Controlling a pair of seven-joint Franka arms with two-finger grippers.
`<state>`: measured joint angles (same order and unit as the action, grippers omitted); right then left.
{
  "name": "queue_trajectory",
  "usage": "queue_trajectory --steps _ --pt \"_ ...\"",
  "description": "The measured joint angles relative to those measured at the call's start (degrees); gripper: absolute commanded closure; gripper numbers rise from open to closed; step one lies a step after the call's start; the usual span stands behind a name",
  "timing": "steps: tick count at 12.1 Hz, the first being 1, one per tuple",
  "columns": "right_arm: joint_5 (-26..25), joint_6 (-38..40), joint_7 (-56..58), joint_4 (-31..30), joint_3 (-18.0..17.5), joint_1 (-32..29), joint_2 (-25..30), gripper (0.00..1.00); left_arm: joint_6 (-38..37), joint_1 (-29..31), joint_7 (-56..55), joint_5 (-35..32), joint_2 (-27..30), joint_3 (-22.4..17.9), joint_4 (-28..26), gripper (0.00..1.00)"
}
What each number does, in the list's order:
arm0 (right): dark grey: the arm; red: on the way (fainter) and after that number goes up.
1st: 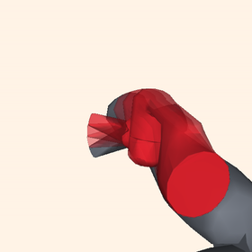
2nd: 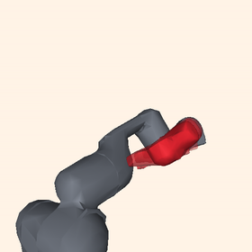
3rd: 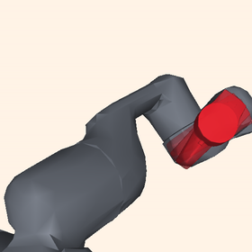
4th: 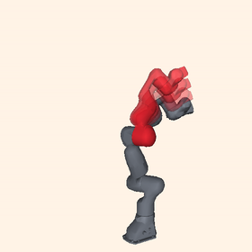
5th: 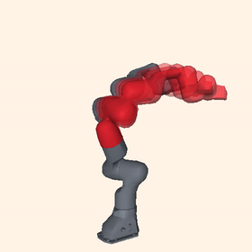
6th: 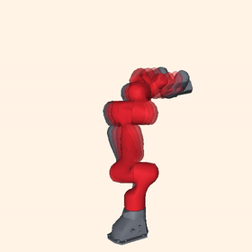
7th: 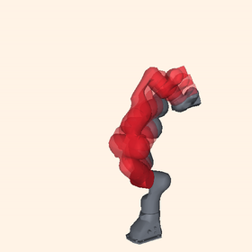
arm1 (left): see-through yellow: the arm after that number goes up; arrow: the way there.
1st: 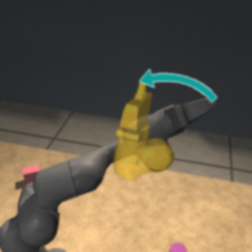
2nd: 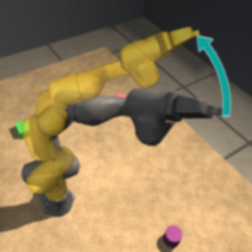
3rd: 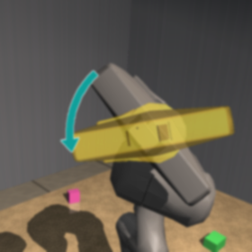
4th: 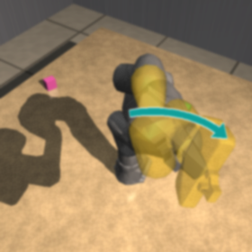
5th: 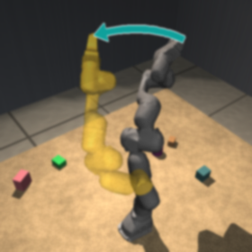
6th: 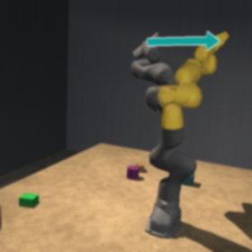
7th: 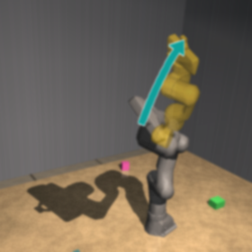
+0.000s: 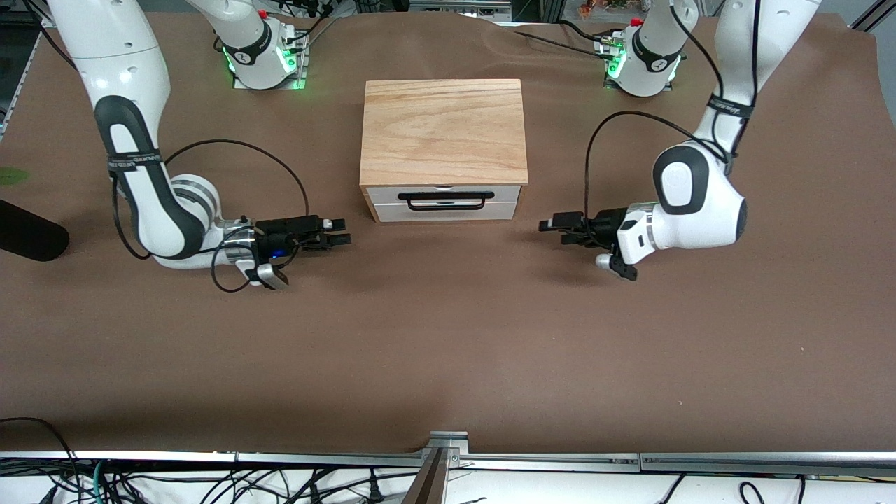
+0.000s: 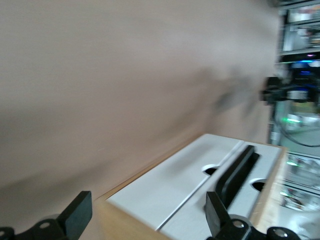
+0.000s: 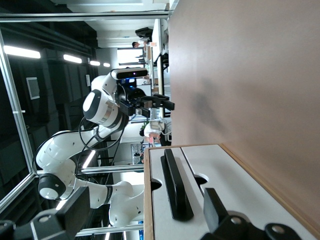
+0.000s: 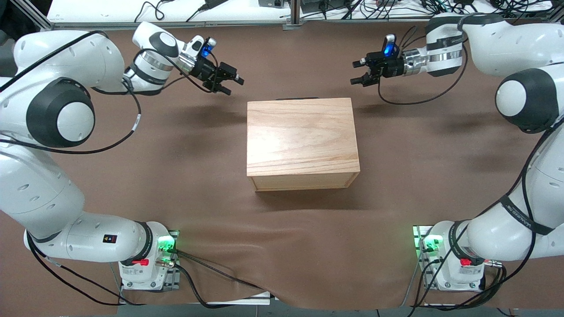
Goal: Pull top drawer with both arms simultaneously
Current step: 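Close the left gripper and the right gripper on the black handle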
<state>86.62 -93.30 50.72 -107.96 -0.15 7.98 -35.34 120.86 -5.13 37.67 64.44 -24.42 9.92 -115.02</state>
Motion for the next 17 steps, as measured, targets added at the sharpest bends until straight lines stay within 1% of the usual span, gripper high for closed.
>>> queue_trajectory --steps 2,3,5,7,8,9,11,12,13,14,15,16,17 --pt "2.6 0.0 0.9 0.0 -0.1 2.9 -1.5 0.0 -0.5 0.0 8.8 7.9 -2.5 1.6 -0.1 0.0" --pt "3.4 0.0 1.2 0.0 -0.1 4.1 -2.1 0.0 -0.7 0.0 11.1 11.0 -3.4 2.6 -0.2 0.03" --pt "4.6 -0.1 1.8 0.0 -0.1 5.7 -3.1 0.0 -0.9 -0.1 14.4 17.0 -4.3 5.2 -0.8 0.08" --pt "6.2 -0.1 2.8 0.0 0.0 7.2 -3.7 0.0 -0.9 -0.9 21.2 23.5 -4.8 7.4 -2.5 0.08" --pt "7.4 -0.1 3.8 0.0 0.0 8.0 -4.1 0.0 -0.9 -1.5 24.4 25.5 -5.1 7.7 -3.6 0.09" --pt "8.8 -0.1 4.8 0.0 0.0 8.7 -4.7 0.0 -1.2 -1.8 26.6 26.5 -5.6 8.0 -4.5 0.17" --pt "10.6 -0.8 6.0 0.0 0.0 10.1 -5.6 0.01 -3.6 -1.6 29.8 28.2 -5.9 8.0 -5.5 0.22" --pt "10.9 -1.2 6.1 0.0 0.0 10.4 -5.8 0.02 -4.9 -1.4 31.4 29.6 -6.1 8.0 -5.7 0.28" --pt "11.0 -1.5 6.2 0.0 0.0 10.6 -5.8 0.06 -6.2 -1.2 32.2 30.4 -6.3 7.9 -5.8 0.3" --pt "11.0 -1.9 6.4 0.0 0.0 10.8 -5.8 0.13 -7.5 -0.9 32.5 30.7 -6.7 7.9 -5.8 0.36" --pt "11.0 -2.4 6.6 0.0 0.0 10.9 -5.8 0.33 -8.1 -0.7 32.6 31.0 -7.1 7.8 -5.9 0.45" --pt "11.0 -2.6 7.1 0.0 0.0 11.1 -5.8 0.45 -8.6 -0.6 32.6 31.3 -7.7 7.8 -5.9 0.48" --pt "11.0 -2.8 8.1 0.0 0.0 11.2 -5.8 0.46 -9.6 -0.5 32.6 31.8 -8.3 7.7 -5.8 0.5"
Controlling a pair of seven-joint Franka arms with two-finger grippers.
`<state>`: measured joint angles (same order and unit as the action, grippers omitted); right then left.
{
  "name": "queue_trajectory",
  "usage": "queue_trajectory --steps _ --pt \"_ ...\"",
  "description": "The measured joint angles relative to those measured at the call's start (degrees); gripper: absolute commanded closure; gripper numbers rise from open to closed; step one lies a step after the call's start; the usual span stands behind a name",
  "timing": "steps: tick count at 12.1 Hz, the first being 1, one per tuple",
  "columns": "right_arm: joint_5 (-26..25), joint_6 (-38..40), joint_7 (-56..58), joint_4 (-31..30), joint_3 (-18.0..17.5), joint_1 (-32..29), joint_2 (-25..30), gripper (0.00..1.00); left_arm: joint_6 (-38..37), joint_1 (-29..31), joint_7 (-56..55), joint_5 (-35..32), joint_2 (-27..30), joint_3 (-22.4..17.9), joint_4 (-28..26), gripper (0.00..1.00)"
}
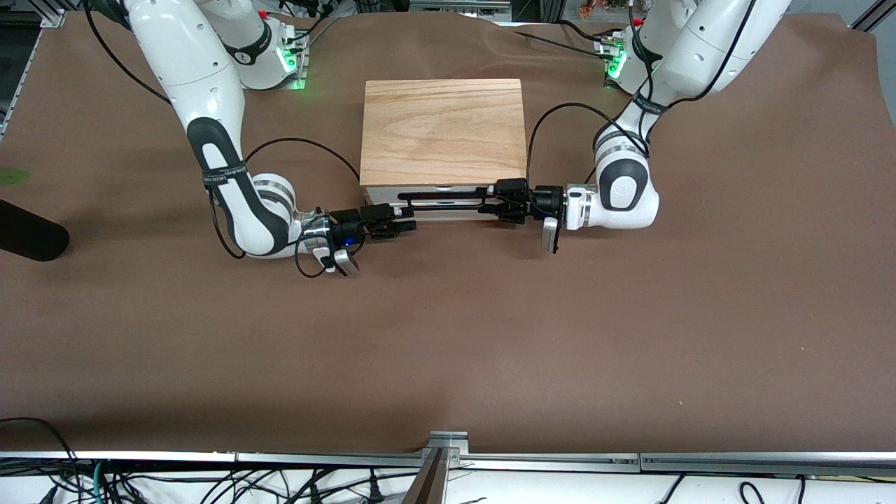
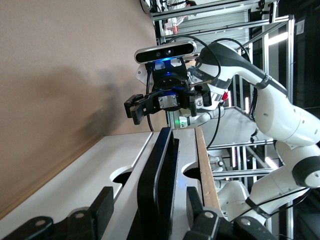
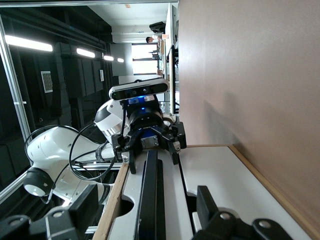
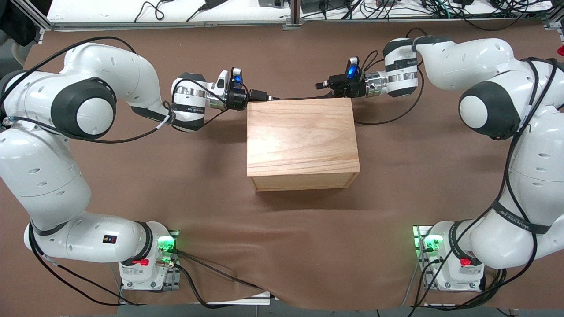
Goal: Pull top drawer with both arms simultaneously
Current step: 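Close the left gripper and the right gripper on the black handle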
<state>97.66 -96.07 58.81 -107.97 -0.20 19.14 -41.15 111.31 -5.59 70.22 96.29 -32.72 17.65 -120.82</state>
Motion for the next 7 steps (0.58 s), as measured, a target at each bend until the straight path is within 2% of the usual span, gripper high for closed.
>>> queue_trajectory --steps 7 --pt "0.0 0.0 3.4 -1.2 0.0 0.2 -0.4 0.46 -5.6 1.0 -0.4 3.5 -3.1 0.0 -0.3 0.66"
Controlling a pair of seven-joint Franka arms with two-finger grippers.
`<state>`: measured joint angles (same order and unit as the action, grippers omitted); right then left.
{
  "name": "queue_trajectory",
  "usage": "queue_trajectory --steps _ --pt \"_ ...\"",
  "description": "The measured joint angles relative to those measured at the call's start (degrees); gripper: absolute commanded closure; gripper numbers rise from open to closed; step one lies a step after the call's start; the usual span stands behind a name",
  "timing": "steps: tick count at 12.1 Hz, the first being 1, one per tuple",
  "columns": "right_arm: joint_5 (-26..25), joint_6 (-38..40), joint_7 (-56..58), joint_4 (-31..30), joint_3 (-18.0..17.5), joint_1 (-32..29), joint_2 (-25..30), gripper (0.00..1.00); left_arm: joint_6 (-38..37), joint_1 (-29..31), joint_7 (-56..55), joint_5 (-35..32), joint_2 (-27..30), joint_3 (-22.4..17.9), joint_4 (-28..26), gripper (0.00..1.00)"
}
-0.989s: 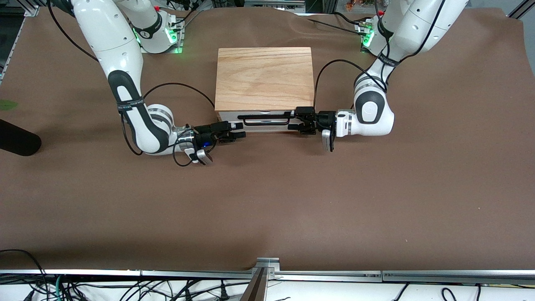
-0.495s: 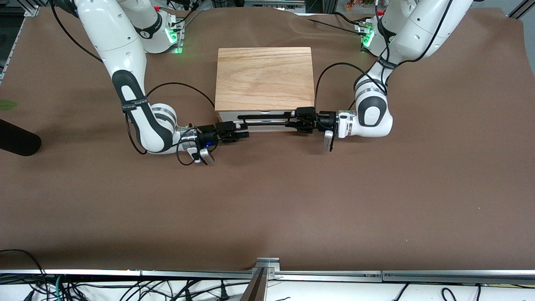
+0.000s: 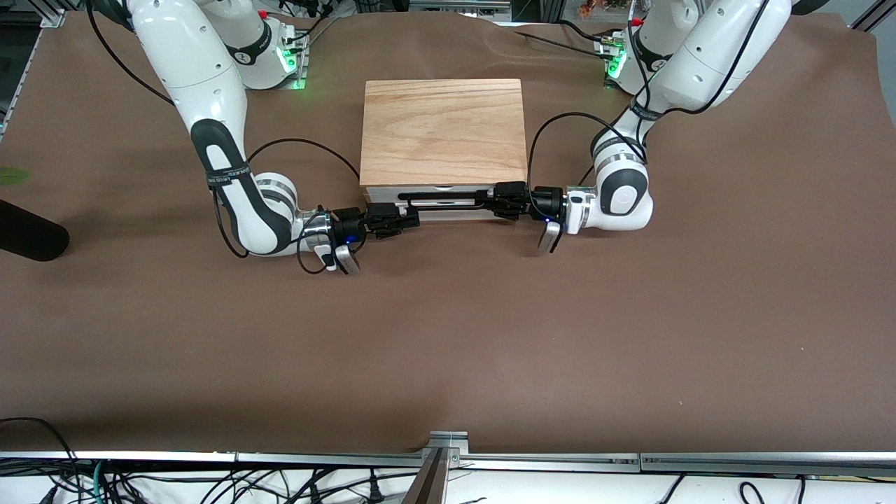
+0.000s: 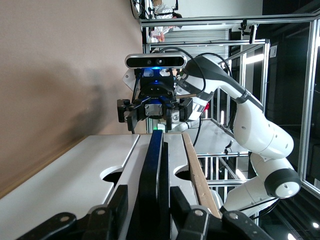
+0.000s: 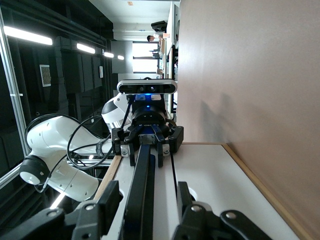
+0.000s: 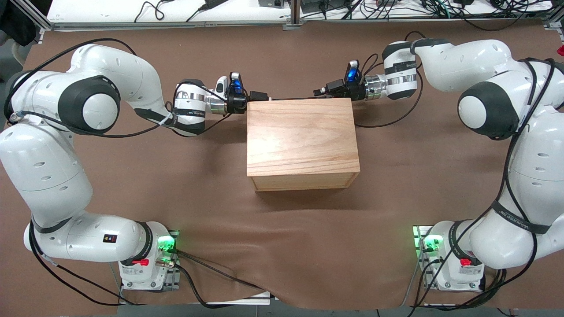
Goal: Pull top drawer with both arms simultaneously
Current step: 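Close the left gripper and the right gripper on the black handle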
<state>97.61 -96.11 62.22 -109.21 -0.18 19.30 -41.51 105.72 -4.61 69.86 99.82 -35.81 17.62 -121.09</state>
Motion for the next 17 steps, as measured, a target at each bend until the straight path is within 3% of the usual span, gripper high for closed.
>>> queue_trajectory --steps 3,4,7,10,12,17 --pt "0.0 0.6 0.7 -1.0 0.0 0.1 0.1 0.45 -0.2 0.2 0.0 1.1 -0.1 0.2 -0.5 0.84" --pt "0.0 0.9 0.8 -1.2 0.0 0.1 0.3 0.45 -0.3 0.3 0.0 1.3 -0.1 0.3 -0.6 0.99" --pt "-0.1 1.2 0.9 -2.6 0.0 0.1 2.0 0.46 -0.5 0.3 0.0 1.6 -0.3 0.3 -0.6 1.0" --pt "-0.1 1.4 1.0 -3.4 0.0 0.3 2.8 0.73 -0.6 0.4 -1.5 1.8 -0.5 0.3 -0.6 1.0" --pt "-0.1 1.4 1.1 -3.5 0.0 0.3 2.8 0.83 -0.6 0.4 -2.0 1.8 -0.5 0.3 -0.5 1.0" --pt "-0.1 1.1 1.1 -3.6 0.1 0.3 2.8 0.87 0.6 0.2 -4.7 2.1 -0.7 0.6 -0.2 1.0"
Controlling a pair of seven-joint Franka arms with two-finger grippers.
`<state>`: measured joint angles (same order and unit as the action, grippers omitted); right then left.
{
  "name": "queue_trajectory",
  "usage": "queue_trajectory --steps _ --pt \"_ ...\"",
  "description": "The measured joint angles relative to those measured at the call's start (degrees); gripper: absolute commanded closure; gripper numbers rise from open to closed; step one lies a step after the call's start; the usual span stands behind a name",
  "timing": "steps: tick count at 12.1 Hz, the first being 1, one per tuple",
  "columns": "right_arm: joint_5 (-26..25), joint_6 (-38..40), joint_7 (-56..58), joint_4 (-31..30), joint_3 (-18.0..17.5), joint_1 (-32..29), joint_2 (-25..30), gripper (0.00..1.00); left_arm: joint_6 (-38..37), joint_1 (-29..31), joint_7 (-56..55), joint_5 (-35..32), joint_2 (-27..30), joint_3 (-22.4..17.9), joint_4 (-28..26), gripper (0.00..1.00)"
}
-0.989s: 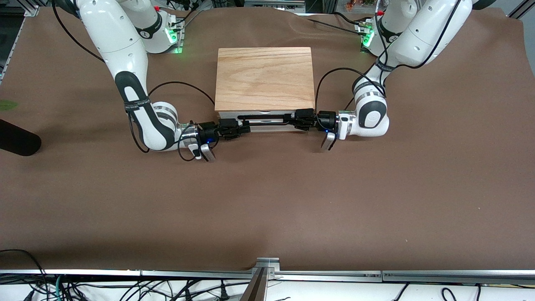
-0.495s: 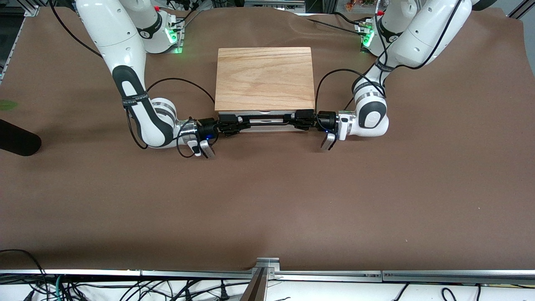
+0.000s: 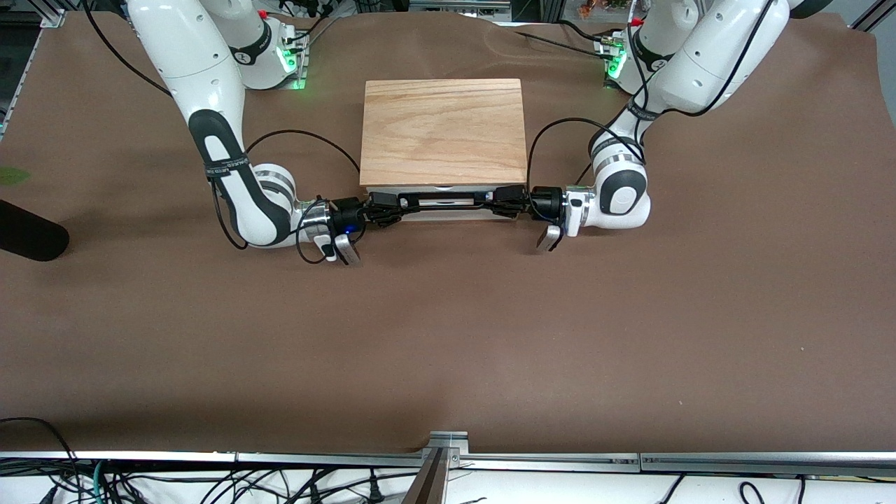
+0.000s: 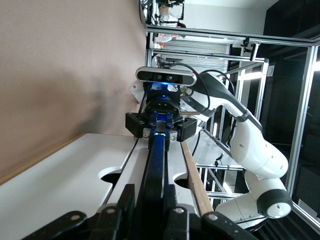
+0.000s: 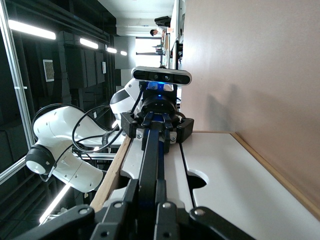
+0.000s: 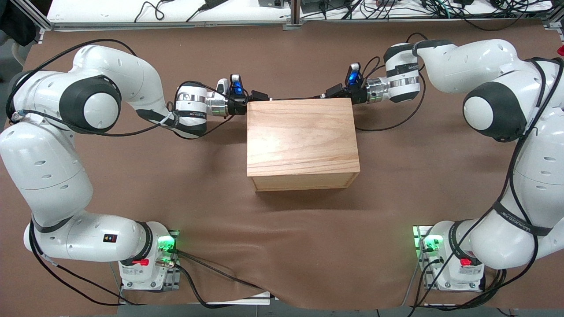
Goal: Pull top drawer with both arms simultaneously
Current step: 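Pull the handle outward with both grippers to slide the drawer open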
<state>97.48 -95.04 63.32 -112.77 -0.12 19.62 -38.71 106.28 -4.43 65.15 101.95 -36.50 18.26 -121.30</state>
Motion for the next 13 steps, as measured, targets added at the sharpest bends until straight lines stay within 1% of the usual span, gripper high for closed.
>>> queue_trajectory --steps 8,11,13 --pt "-0.2 -0.1 -0.2 0.3 0.1 0.0 -0.1 0.87 0.3 0.0 -1.7 0.0 0.0 0.0 0.2 1.0" --pt "-0.3 0.0 -0.6 2.1 0.4 -0.1 -0.9 0.87 1.4 -0.1 -3.3 0.0 0.0 0.0 1.5 1.0" --pt "-0.5 -0.1 -1.0 3.4 0.5 -0.2 -1.4 0.87 1.7 -0.2 -6.6 0.0 0.0 0.0 2.8 1.0"
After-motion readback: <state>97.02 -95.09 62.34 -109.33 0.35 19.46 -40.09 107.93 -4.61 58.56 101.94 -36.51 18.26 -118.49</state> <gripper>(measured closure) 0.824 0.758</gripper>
